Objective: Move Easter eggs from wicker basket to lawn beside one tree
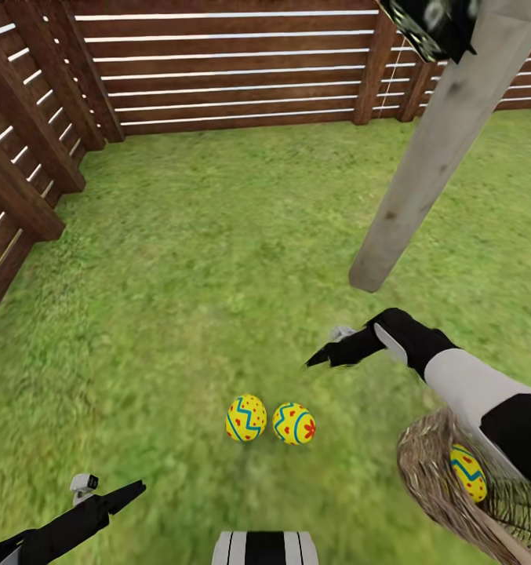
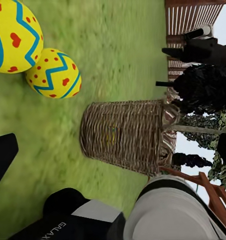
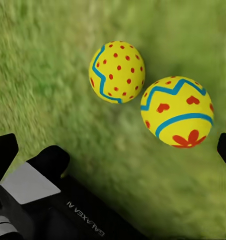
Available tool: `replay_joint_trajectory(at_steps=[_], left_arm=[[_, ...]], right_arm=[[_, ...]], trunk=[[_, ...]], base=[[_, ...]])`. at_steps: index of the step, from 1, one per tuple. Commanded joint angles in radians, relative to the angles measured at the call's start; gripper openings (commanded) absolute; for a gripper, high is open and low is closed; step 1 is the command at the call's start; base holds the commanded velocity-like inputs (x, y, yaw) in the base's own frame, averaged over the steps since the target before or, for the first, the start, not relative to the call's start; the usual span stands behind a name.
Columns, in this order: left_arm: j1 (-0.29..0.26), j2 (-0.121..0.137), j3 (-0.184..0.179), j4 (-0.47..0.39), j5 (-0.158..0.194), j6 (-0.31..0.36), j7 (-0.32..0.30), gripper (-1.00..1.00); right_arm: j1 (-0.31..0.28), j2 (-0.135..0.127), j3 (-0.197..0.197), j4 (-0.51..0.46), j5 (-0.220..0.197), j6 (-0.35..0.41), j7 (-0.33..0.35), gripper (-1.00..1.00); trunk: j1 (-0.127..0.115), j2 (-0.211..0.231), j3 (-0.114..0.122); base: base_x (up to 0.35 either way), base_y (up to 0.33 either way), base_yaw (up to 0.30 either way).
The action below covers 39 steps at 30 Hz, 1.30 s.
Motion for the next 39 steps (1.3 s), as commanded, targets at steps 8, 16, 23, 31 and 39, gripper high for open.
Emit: replay_joint_trajectory(at_steps=[8, 16, 23, 31, 39], left_arm=[[0.0, 0.001, -0.009, 0.0, 0.008, 0.011, -0.004, 1.0], [0.0, 0.002, -0.009, 0.0, 0.009, 0.011, -0.004, 1.0], [0.0, 0.002, -0.009, 0.0, 0.009, 0.011, -0.004, 1.0], [0.0, 0.002, -0.009, 0.0, 0.009, 0.011, -0.004, 1.0], [0.0, 0.002, -0.009, 0.0, 0.009, 0.011, -0.004, 1.0]], right_arm=[[0.0, -0.208, 0.007, -0.302, -0.014, 0.107, 0.021, 1.0], [-0.001, -0.38, 0.005, -0.472, -0.028, 0.116, 0.044, 1.0], [0.0, -0.515, 0.005, -0.595, -0.043, 0.116, 0.088, 1.0], [-0.001, -0.706, 0.002, -0.789, -0.143, 0.118, 0.101, 1.0], [-0.001, -0.912, 0.003, -0.961, -0.29, 0.118, 0.102, 1.0]], trunk=[[-0.004, 0.007, 0.003], [-0.004, 0.007, 0.003], [-0.004, 0.007, 0.003], [-0.004, 0.007, 0.003], [-0.004, 0.007, 0.003]], base=[[0.0, 0.0, 0.0], [0.0, 0.0, 0.0], [0.0, 0.0, 0.0], [0.0, 0.0, 0.0], [0.0, 0.0, 0.0]])
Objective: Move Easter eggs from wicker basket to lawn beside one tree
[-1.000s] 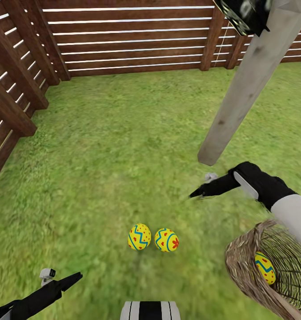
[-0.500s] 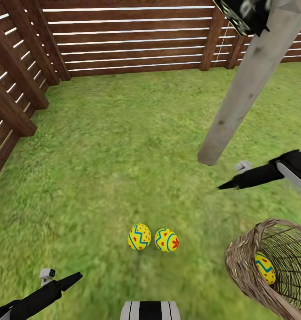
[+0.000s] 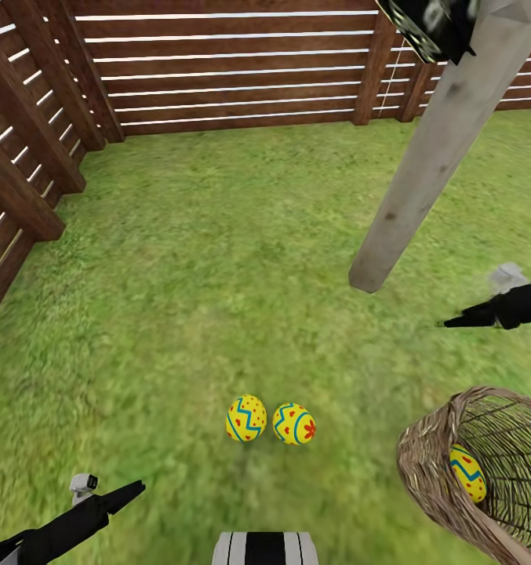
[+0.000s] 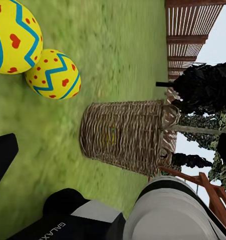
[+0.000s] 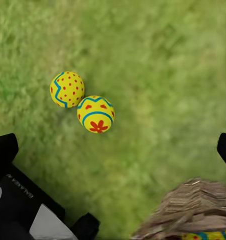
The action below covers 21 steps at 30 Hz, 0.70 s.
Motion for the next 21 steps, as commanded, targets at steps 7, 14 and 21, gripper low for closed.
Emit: replay_joint_trajectory(at_steps=[7, 14, 21], left_arm=[[-0.001, 0.0, -0.009, 0.0, 0.007, 0.011, -0.004, 1.0], [-0.001, -0.001, -0.009, 0.0, 0.007, 0.01, -0.004, 1.0], [-0.001, -0.001, -0.009, 0.0, 0.007, 0.011, -0.004, 1.0]], right_arm=[[-0.003, -0.211, 0.008, -0.137, -0.132, 0.002, 0.004, 1.0], [-0.003, -0.419, 0.084, -0.173, -0.172, -0.005, 0.084, 1.0], [-0.003, -0.547, 0.206, -0.177, -0.162, -0.013, 0.207, 1.0]], trunk=[[0.0, 0.0, -0.001], [0.0, 0.0, -0.001], [0.0, 0.0, -0.001]], base=[[0.0, 0.0, 0.0], [0.0, 0.0, 0.0], [0.0, 0.0, 0.0]])
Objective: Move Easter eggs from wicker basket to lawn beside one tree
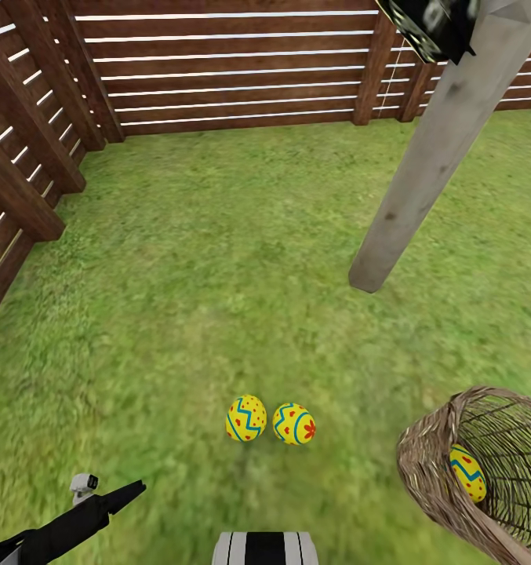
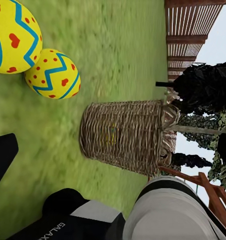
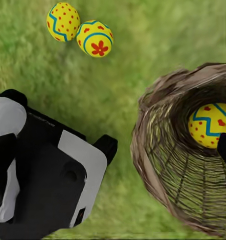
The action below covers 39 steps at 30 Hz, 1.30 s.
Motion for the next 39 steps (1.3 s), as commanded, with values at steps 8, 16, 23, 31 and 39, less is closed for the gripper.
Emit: replay_joint_trajectory(at_steps=[8, 16, 23, 31, 39], left_arm=[[-0.001, 0.0, -0.009, 0.0, 0.007, 0.011, -0.003, 1.0], [-0.001, 0.0, -0.009, 0.0, 0.006, 0.011, -0.003, 1.0], [-0.001, 0.0, -0.01, 0.0, 0.006, 0.011, -0.003, 1.0], [-0.001, -0.006, -0.009, 0.0, 0.007, 0.011, -0.003, 1.0], [-0.001, -0.009, -0.009, 0.0, 0.007, 0.011, -0.003, 1.0]], right_arm=[[-0.01, -0.039, 0.143, -0.001, 0.001, 0.002, 0.02, 1.0], [-0.01, -0.032, 0.272, -0.001, 0.003, 0.0, 0.012, 1.0], [-0.01, -0.003, 0.357, -0.001, 0.003, -0.058, -0.043, 1.0], [-0.01, 0.081, 0.407, 0.009, -0.004, -0.091, -0.176, 1.0], [-0.01, 0.125, 0.429, 0.017, -0.011, -0.103, -0.247, 1.0]], trunk=[[0.0, 0.0, -0.001], [0.0, 0.0, -0.001], [0.0, 0.0, -0.001], [0.0, 0.0, -0.001], [0.0, 0.0, -0.001]], base=[[0.0, 0.0, 0.0], [0.0, 0.0, 0.0], [0.0, 0.0, 0.0], [0.0, 0.0, 0.0], [0.0, 0.0, 0.0]])
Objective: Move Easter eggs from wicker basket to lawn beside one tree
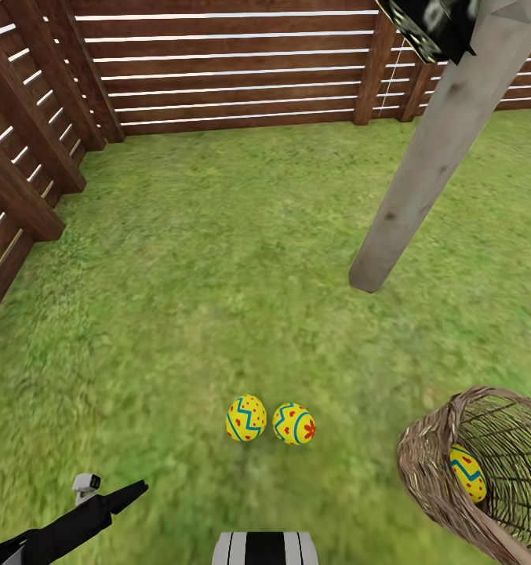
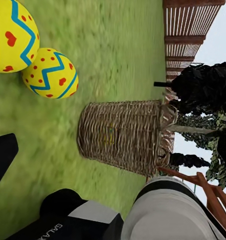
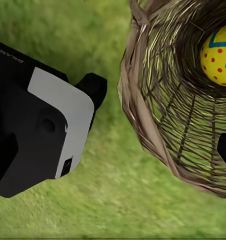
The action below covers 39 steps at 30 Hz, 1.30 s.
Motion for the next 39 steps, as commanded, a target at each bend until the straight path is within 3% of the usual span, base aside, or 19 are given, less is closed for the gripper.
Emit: replay_joint_trajectory(at_steps=[1, 7, 11, 14, 26, 31, 37, 39], left_arm=[[0.0, 0.0, -0.008, -0.001, 0.007, 0.011, -0.003, 1.0], [0.0, 0.0, -0.008, -0.001, 0.007, 0.011, -0.003, 1.0], [0.0, 0.001, -0.008, -0.001, 0.007, 0.011, -0.003, 1.0], [0.0, 0.002, -0.008, -0.001, 0.007, 0.011, -0.003, 1.0], [0.0, 0.002, -0.008, -0.001, 0.007, 0.011, -0.003, 1.0], [0.0, 0.002, -0.008, -0.001, 0.007, 0.011, -0.003, 1.0], [0.0, 0.002, -0.008, -0.001, 0.007, 0.011, -0.003, 1.0], [0.0, 0.002, -0.008, -0.001, 0.007, 0.011, -0.003, 1.0]], right_arm=[[-0.009, 0.003, 0.01, 0.001, -0.002, 0.004, -0.004, 1.0], [-0.009, 0.042, 0.036, 0.036, -0.004, -0.042, -0.072, 1.0], [-0.009, 0.074, 0.091, 0.062, -0.007, -0.053, -0.09, 1.0], [-0.009, 0.105, 0.109, 0.093, -0.007, -0.06, -0.093, 1.0], [-0.009, 0.229, 0.118, 0.307, -0.002, -0.126, -0.108, 1.0], [-0.008, 0.288, 0.119, 0.389, -0.006, -0.156, -0.181, 1.0], [-0.009, 0.327, 0.126, 0.414, -0.008, -0.162, -0.254, 1.0], [-0.009, 0.341, 0.147, 0.42, -0.01, -0.164, -0.275, 1.0]], trunk=[[0.0, 0.0, -0.001], [0.0, 0.0, -0.001], [0.0, 0.0, -0.001], [0.0, 0.0, -0.001], [0.0, 0.0, -0.001], [0.0, 0.0, -0.001], [0.0, 0.0, -0.001], [0.0, 0.0, -0.001]], base=[[0.0, 0.0, 0.0], [0.0, 0.0, 0.0], [0.0, 0.0, 0.0], [0.0, 0.0, 0.0], [0.0, 0.0, 0.0], [0.0, 0.0, 0.0], [0.0, 0.0, 0.0], [0.0, 0.0, 0.0]])
